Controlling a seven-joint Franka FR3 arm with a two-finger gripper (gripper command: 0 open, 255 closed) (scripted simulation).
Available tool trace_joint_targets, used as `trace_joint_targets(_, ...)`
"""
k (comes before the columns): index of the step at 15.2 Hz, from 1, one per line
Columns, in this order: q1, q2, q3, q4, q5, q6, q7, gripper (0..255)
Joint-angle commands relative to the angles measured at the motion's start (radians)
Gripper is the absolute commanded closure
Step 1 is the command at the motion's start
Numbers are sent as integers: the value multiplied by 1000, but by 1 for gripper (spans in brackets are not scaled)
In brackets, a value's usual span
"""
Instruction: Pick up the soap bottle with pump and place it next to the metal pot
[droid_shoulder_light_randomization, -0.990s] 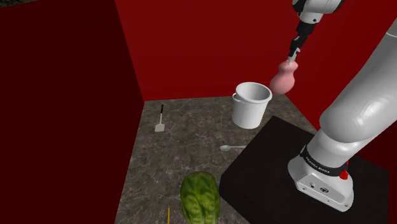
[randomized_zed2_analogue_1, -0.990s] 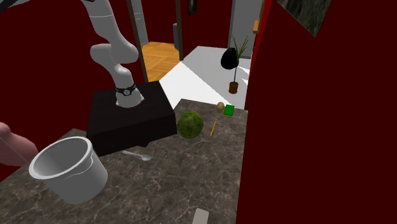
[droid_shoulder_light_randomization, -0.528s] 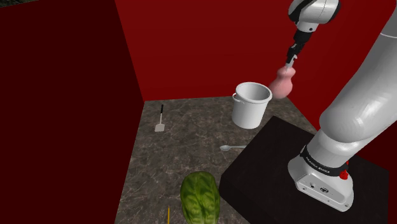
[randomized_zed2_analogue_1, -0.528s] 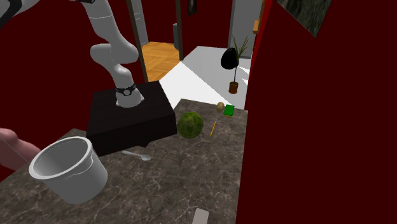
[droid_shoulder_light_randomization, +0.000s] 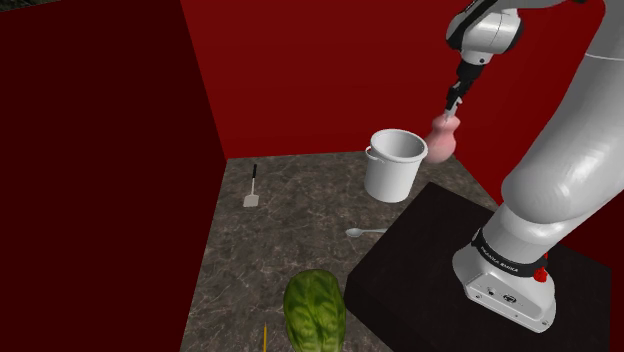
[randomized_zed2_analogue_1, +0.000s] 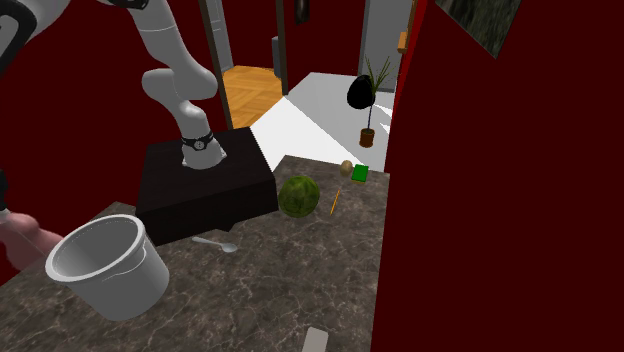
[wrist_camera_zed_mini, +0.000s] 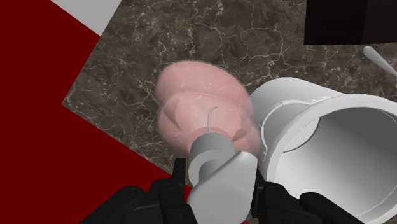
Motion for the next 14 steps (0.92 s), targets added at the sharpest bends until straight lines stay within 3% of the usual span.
trace_joint_targets(1, -5, 18, 4, -8, 19, 23, -14, 255)
trace_joint_targets(14, -48, 150, 60, -44, 155, 160, -113, 255)
